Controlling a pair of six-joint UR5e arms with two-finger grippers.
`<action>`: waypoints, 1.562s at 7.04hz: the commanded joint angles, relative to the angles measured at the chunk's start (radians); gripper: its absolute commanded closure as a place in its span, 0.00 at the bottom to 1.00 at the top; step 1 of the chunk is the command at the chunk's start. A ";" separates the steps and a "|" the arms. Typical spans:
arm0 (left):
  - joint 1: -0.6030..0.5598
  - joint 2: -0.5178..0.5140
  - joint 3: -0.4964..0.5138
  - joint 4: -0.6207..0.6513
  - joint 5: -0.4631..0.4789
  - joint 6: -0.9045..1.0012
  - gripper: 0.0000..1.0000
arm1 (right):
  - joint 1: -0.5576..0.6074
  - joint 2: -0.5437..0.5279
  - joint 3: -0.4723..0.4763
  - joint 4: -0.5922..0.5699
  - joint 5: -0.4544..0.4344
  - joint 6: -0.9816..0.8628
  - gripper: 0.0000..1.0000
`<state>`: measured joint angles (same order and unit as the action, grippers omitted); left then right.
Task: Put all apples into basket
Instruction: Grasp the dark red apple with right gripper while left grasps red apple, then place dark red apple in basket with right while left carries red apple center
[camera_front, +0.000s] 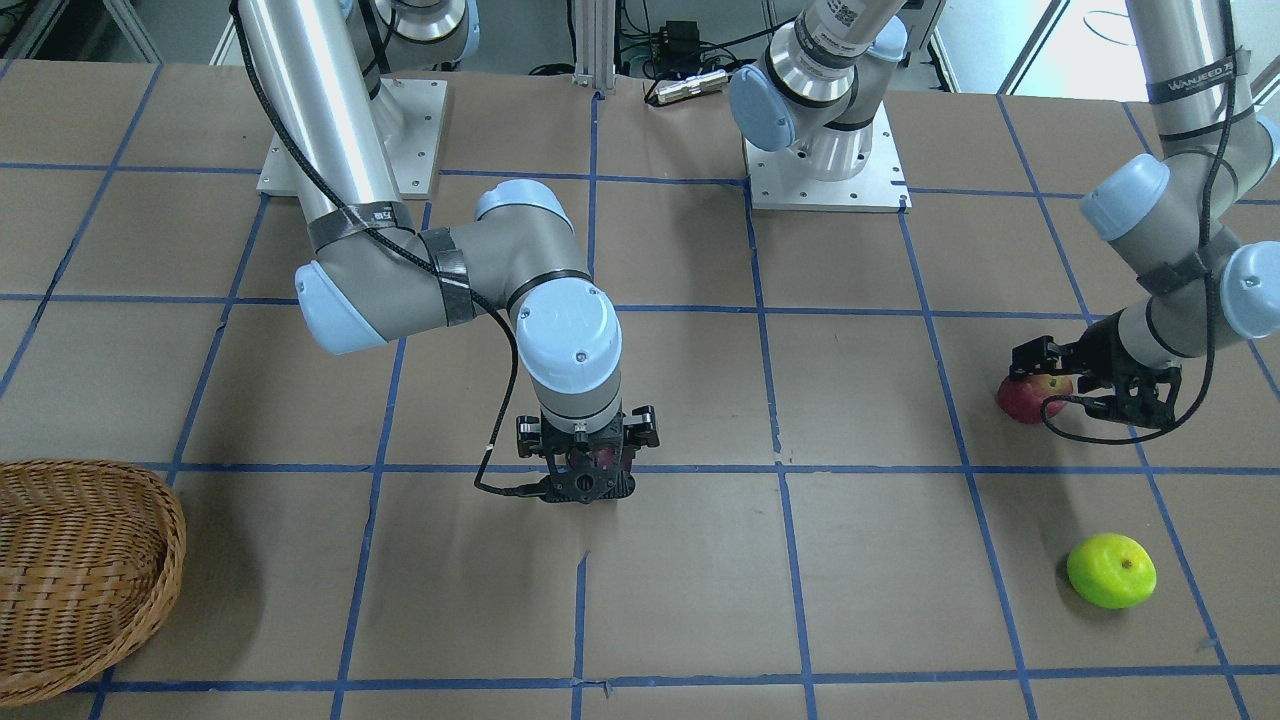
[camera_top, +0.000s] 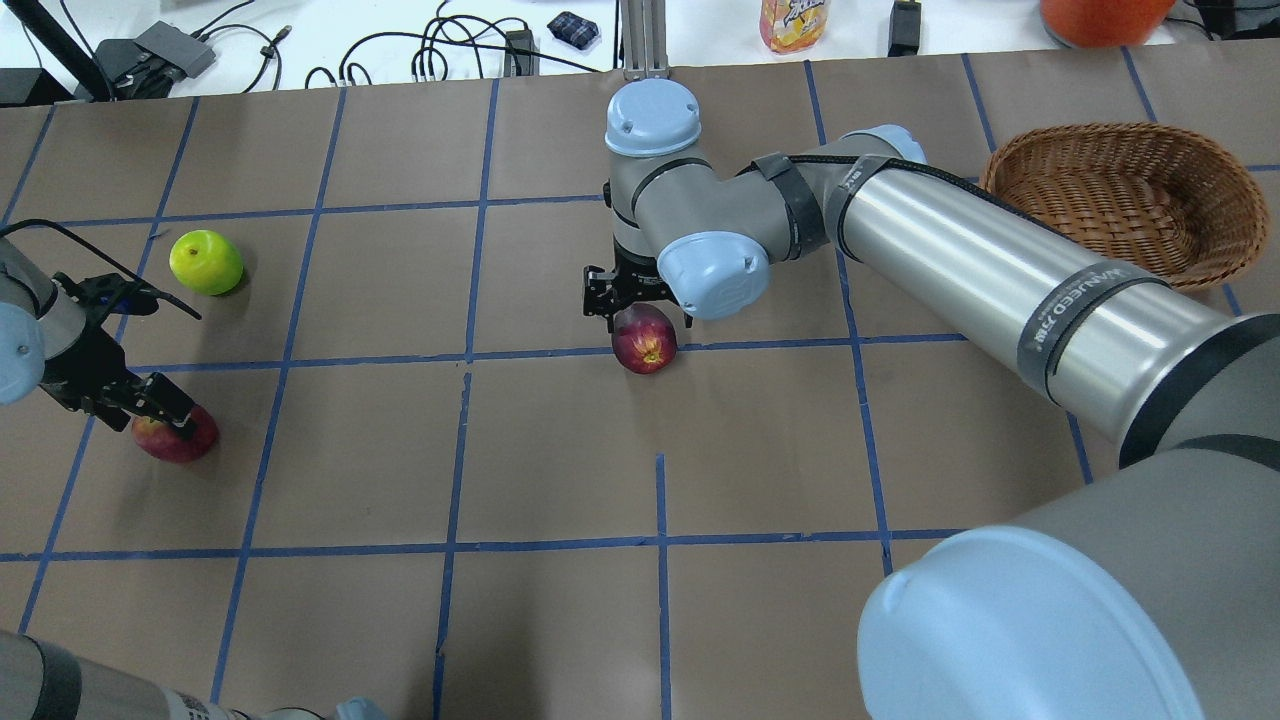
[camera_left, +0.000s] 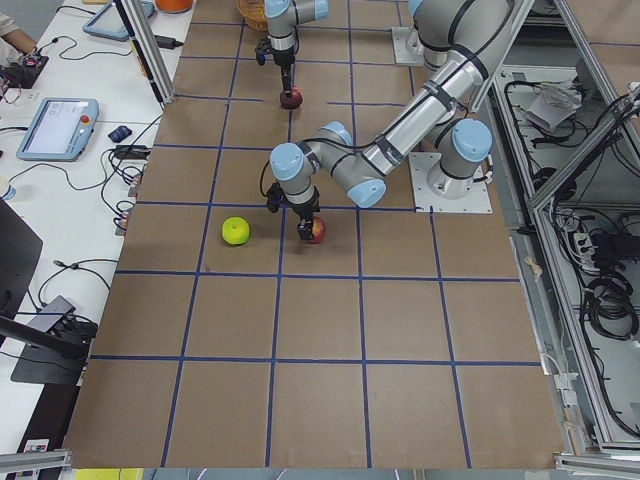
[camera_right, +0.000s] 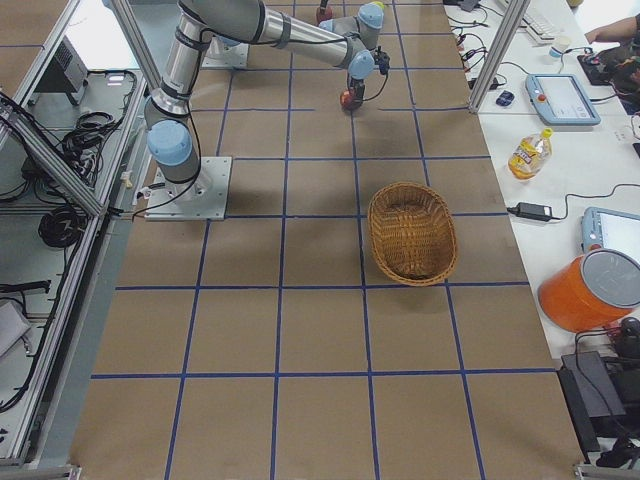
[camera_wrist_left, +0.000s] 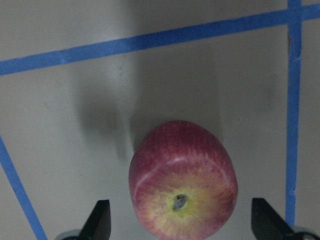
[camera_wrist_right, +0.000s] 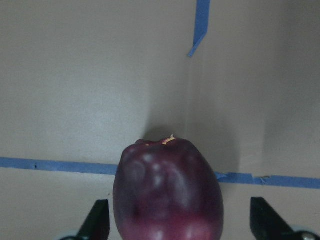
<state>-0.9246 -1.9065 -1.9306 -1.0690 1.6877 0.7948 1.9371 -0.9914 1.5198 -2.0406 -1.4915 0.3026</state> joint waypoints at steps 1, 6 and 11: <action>0.001 -0.034 -0.008 0.036 -0.006 -0.002 0.00 | 0.008 0.032 0.003 -0.001 0.000 0.001 0.00; -0.174 0.049 0.009 -0.018 -0.008 -0.183 0.56 | 0.003 -0.005 -0.006 0.013 -0.004 0.001 1.00; -0.722 0.037 0.123 -0.025 -0.099 -0.932 0.58 | -0.542 -0.173 -0.112 0.267 -0.059 -0.180 1.00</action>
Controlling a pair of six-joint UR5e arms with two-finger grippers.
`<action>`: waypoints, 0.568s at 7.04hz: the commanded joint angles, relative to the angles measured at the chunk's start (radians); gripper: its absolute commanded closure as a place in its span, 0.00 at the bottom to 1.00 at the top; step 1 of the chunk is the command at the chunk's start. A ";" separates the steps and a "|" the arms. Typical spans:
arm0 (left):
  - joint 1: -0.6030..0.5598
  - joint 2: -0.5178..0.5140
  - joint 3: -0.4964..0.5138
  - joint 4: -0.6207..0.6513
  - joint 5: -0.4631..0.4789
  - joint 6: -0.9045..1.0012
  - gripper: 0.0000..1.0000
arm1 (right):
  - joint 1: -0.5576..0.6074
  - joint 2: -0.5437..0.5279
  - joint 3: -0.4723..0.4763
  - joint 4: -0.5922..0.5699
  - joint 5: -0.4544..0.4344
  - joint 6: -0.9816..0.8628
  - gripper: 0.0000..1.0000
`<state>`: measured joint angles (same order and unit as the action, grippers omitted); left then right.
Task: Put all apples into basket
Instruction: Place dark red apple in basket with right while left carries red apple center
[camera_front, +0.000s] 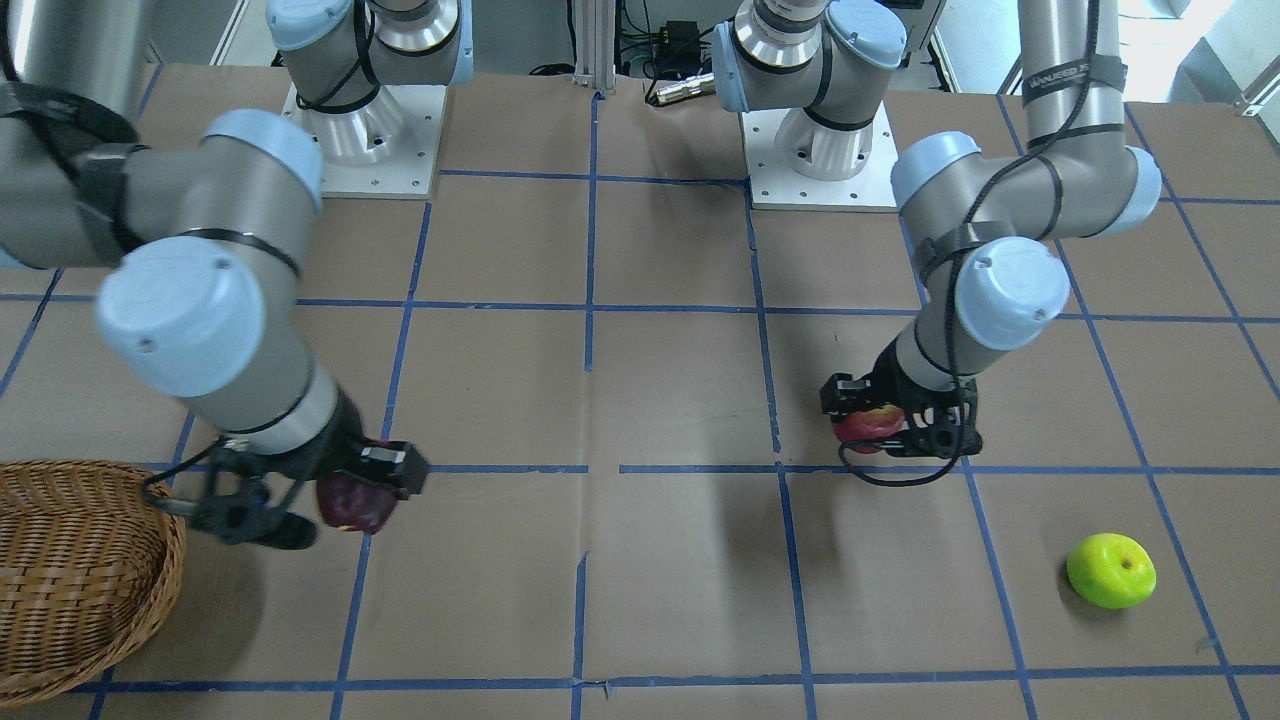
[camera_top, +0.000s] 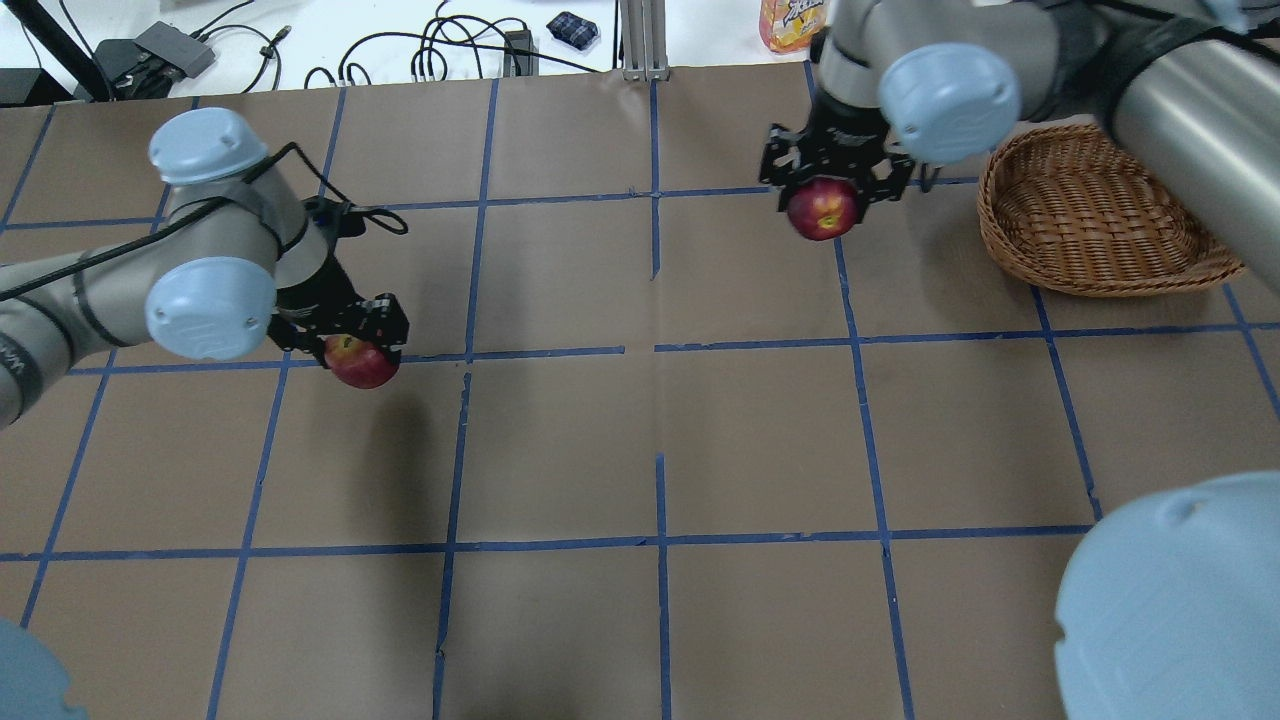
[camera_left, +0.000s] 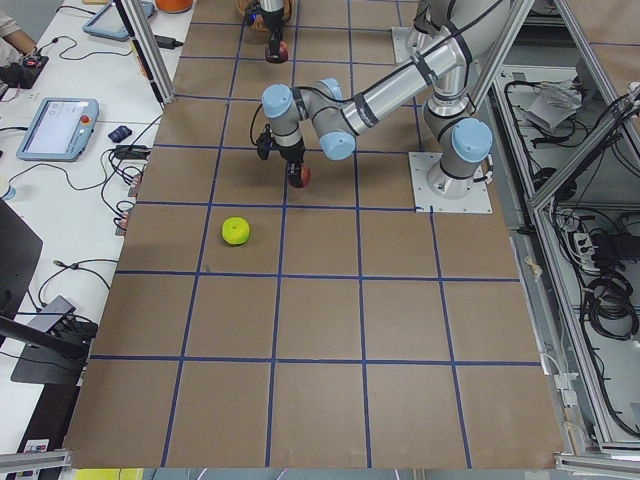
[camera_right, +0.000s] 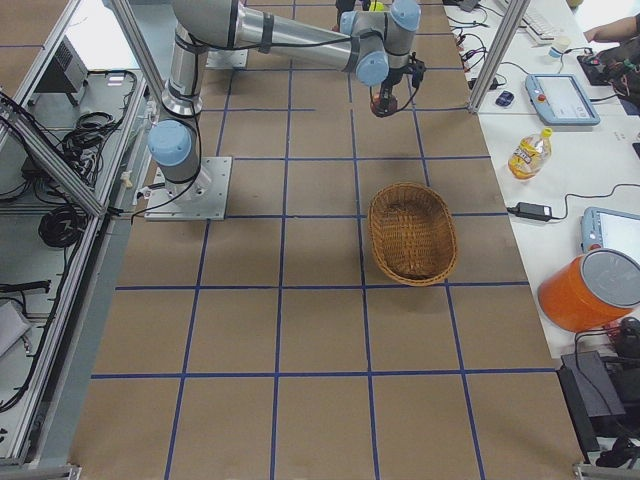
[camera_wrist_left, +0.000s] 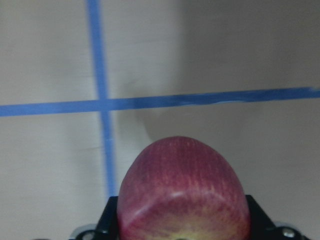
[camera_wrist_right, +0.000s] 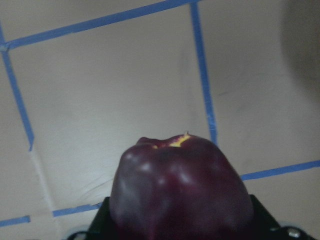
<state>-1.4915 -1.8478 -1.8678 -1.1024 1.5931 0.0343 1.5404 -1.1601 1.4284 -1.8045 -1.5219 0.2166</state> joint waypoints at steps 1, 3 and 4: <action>-0.247 -0.052 0.117 0.066 -0.021 -0.241 0.58 | -0.242 0.008 -0.016 0.011 -0.070 -0.215 1.00; -0.357 -0.156 0.138 0.267 -0.085 -0.304 0.59 | -0.408 0.048 -0.035 -0.022 -0.090 -0.393 1.00; -0.374 -0.204 0.141 0.335 -0.094 -0.318 0.55 | -0.448 0.103 -0.051 -0.142 -0.150 -0.458 1.00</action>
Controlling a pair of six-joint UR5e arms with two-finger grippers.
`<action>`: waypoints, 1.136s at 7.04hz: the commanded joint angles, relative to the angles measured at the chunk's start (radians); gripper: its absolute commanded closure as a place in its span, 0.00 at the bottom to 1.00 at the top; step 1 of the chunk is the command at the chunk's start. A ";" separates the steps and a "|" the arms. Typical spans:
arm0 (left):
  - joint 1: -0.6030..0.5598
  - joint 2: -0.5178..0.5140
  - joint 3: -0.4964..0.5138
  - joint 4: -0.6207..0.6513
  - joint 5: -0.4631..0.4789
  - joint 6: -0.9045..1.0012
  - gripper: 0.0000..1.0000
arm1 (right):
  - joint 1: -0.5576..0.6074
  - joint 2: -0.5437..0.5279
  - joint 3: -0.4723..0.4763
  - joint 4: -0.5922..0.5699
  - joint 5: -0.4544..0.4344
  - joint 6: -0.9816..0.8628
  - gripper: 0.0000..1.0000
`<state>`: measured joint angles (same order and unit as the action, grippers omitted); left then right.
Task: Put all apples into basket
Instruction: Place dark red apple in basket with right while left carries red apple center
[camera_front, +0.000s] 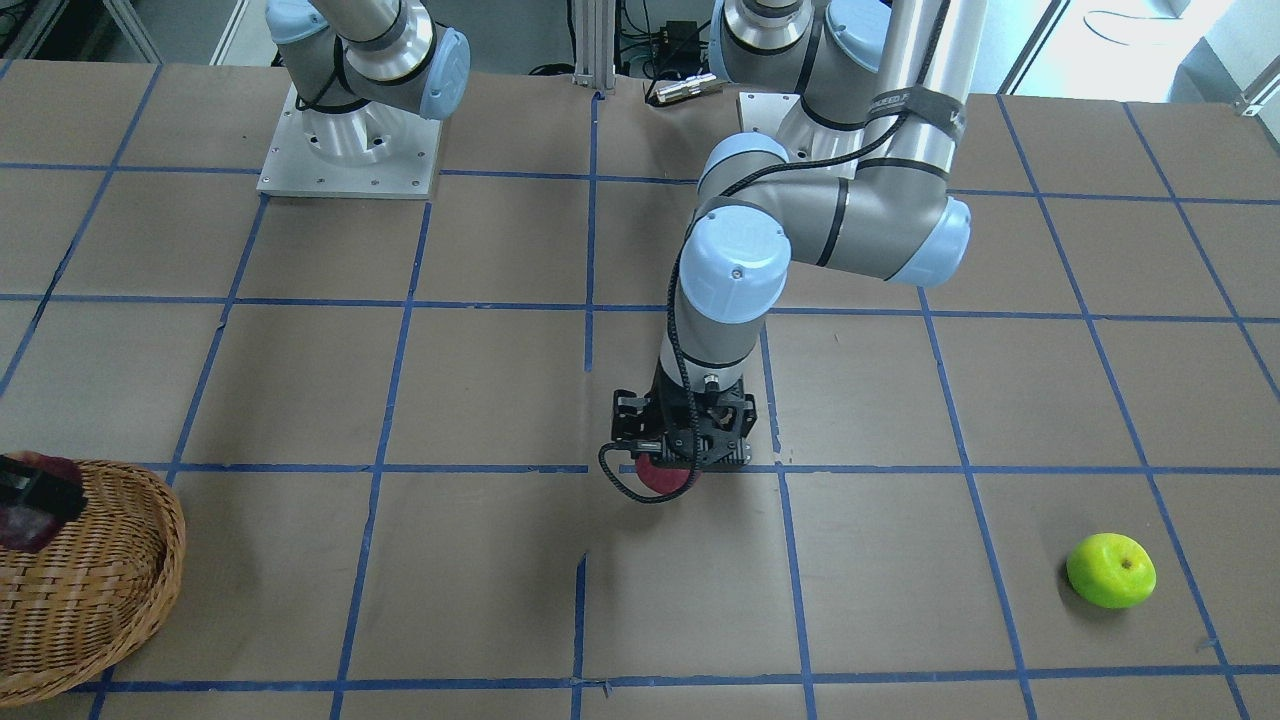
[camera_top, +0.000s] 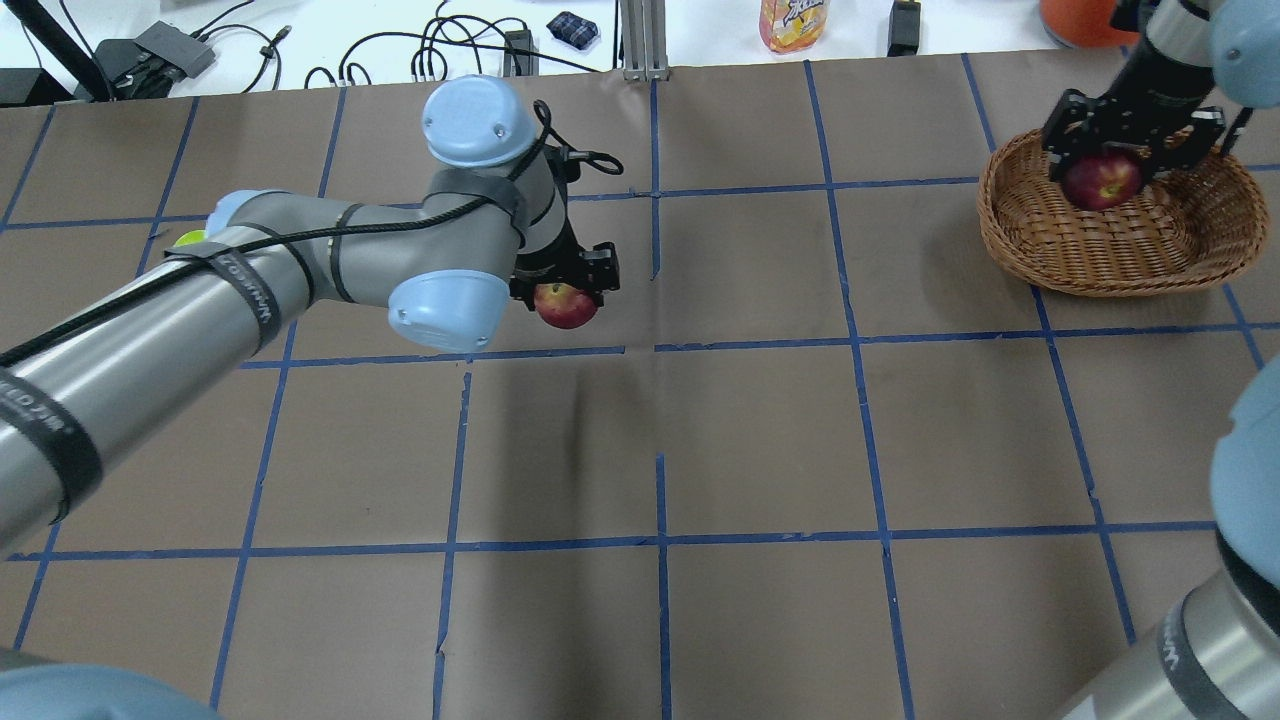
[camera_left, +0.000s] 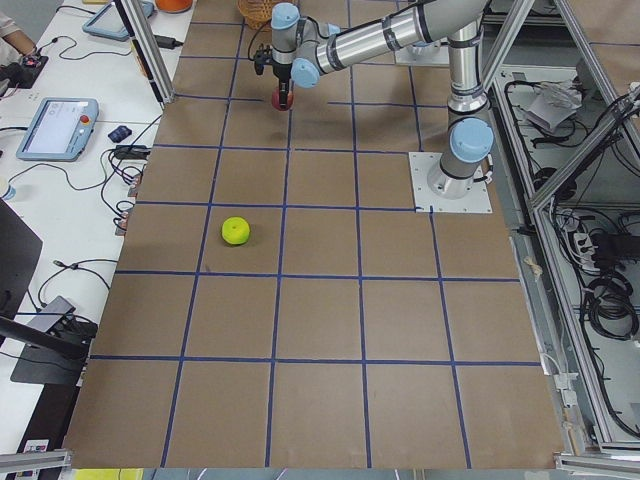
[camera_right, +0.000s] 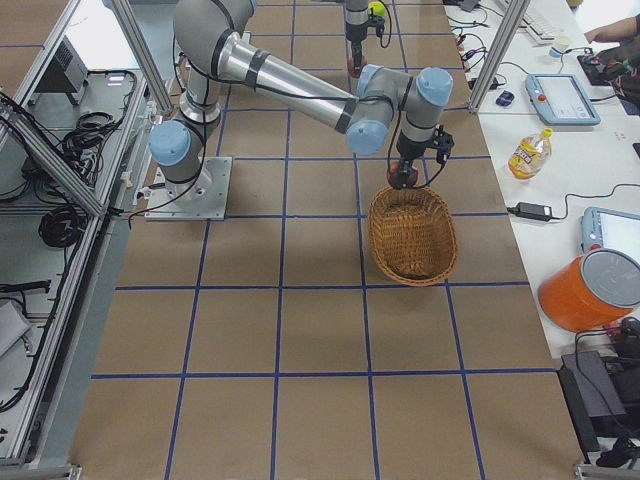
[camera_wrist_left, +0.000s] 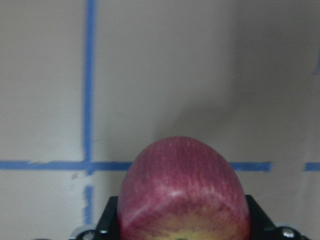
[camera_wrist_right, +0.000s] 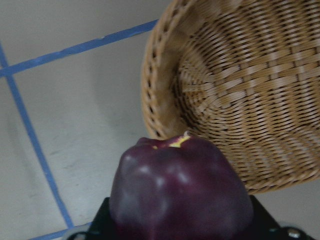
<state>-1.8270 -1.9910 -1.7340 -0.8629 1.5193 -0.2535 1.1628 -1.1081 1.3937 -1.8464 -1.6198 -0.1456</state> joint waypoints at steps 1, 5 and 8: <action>-0.047 -0.098 -0.004 0.090 -0.024 -0.030 0.53 | -0.089 0.098 -0.021 -0.125 -0.066 -0.107 1.00; -0.066 -0.086 0.027 -0.046 -0.112 -0.055 0.00 | -0.091 0.206 -0.025 -0.272 -0.104 -0.115 1.00; 0.064 0.006 0.189 -0.391 -0.120 0.029 0.00 | -0.091 0.226 -0.028 -0.315 -0.146 -0.123 0.01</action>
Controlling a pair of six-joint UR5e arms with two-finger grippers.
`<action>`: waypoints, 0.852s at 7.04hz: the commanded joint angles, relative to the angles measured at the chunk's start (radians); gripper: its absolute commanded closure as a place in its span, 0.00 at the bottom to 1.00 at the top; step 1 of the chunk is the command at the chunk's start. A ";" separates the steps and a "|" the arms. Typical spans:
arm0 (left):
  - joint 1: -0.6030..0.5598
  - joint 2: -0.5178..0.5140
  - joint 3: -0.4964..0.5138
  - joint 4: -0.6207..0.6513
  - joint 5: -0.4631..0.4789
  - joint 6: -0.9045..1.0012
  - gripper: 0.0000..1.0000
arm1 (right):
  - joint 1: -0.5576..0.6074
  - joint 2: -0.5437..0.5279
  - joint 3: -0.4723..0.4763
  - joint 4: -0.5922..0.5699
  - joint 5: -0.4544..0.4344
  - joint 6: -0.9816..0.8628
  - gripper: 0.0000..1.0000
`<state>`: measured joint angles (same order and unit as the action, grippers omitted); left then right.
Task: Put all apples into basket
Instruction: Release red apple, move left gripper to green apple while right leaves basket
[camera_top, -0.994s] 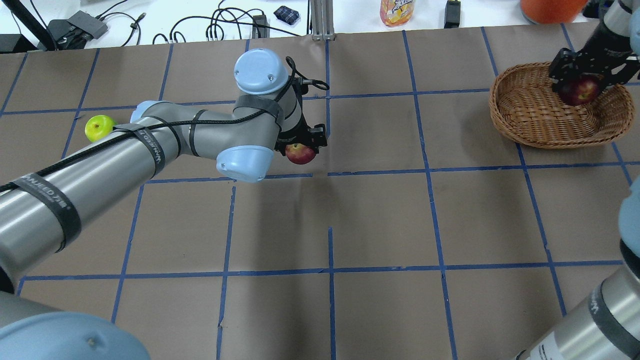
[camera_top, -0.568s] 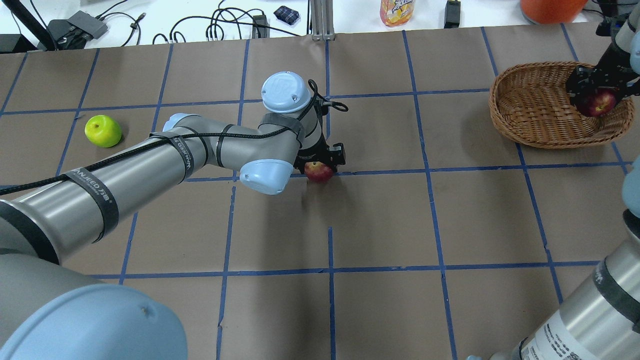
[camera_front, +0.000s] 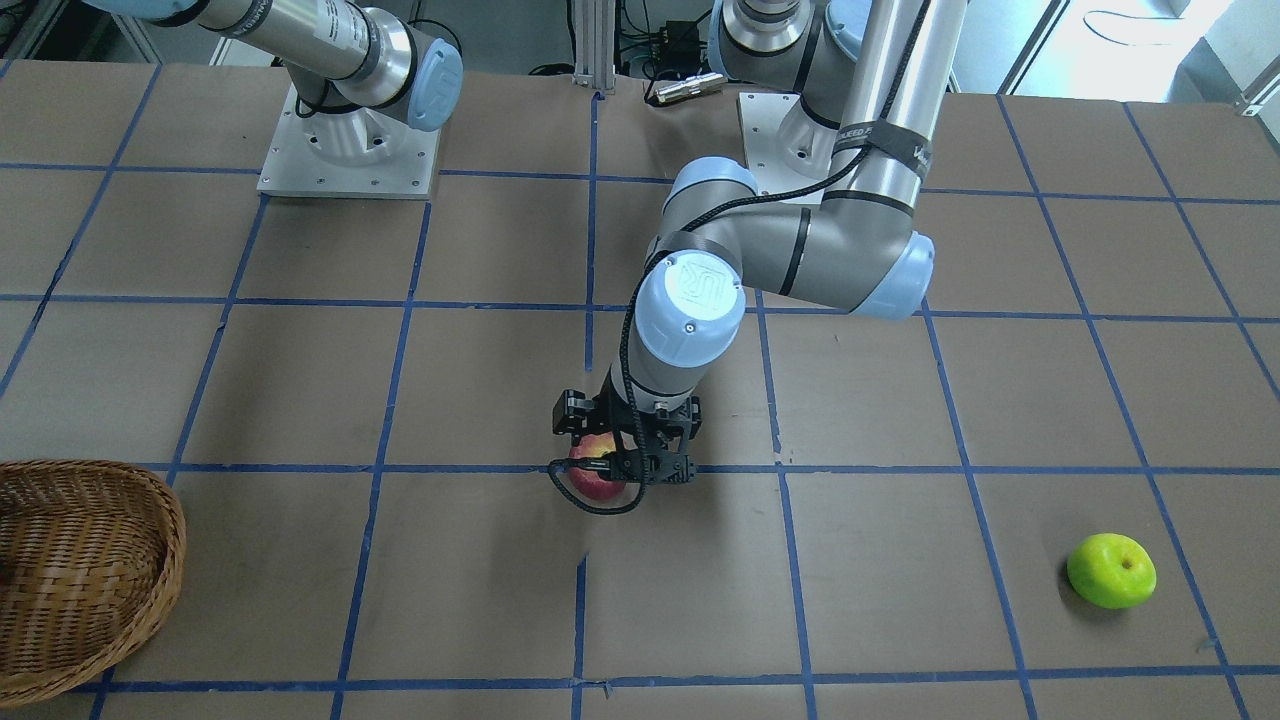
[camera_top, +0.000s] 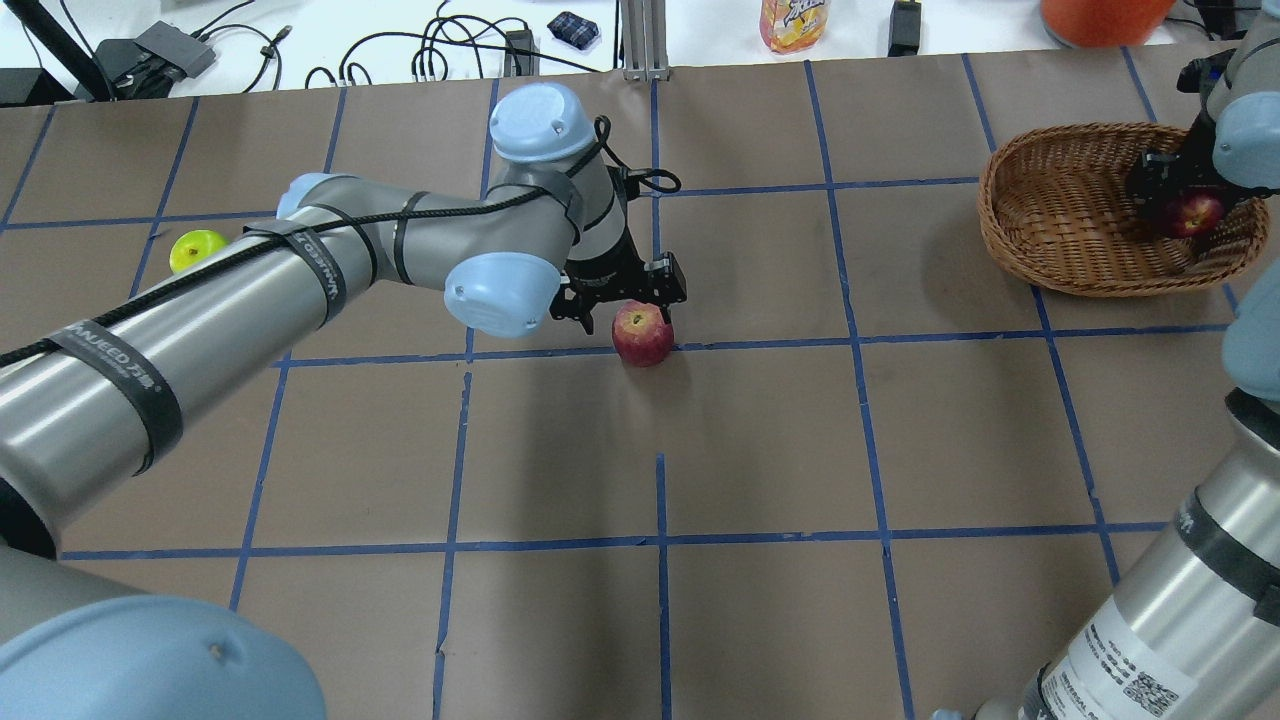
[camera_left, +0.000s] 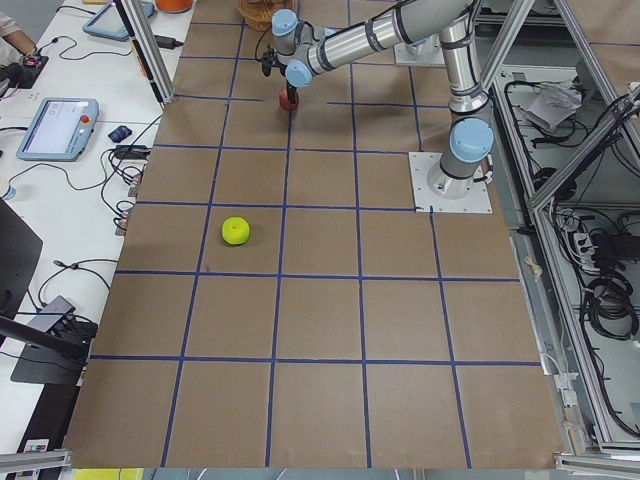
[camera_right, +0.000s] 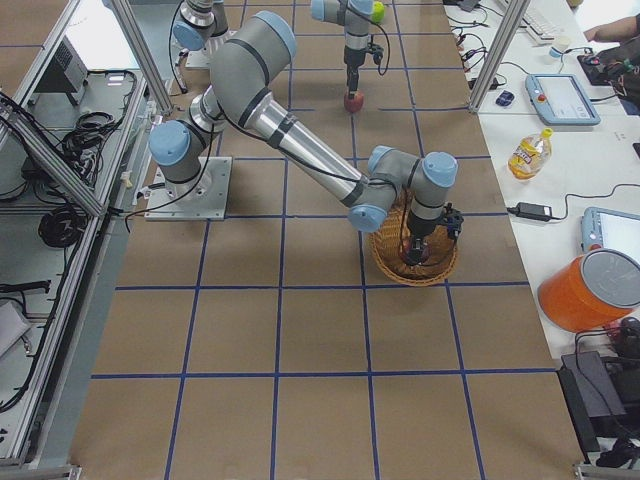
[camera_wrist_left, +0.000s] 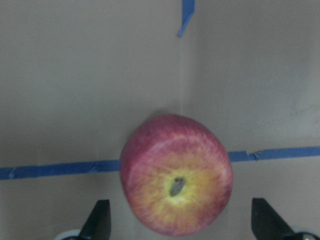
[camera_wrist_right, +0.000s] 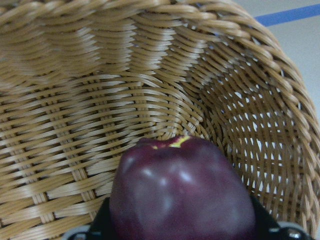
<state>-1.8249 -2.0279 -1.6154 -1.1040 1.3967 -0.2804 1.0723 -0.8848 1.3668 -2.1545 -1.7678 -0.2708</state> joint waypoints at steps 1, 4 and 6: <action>0.138 0.079 0.080 -0.199 0.049 0.189 0.00 | 0.000 0.003 -0.002 -0.007 -0.005 -0.002 0.00; 0.431 0.098 0.083 -0.185 0.126 0.515 0.00 | 0.003 -0.072 -0.002 0.126 0.002 -0.002 0.00; 0.640 0.065 0.101 -0.148 0.168 0.823 0.00 | 0.055 -0.188 0.000 0.278 0.119 0.010 0.00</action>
<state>-1.3083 -1.9445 -1.5199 -1.2810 1.5403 0.3438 1.0927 -1.0039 1.3657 -1.9667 -1.7250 -0.2680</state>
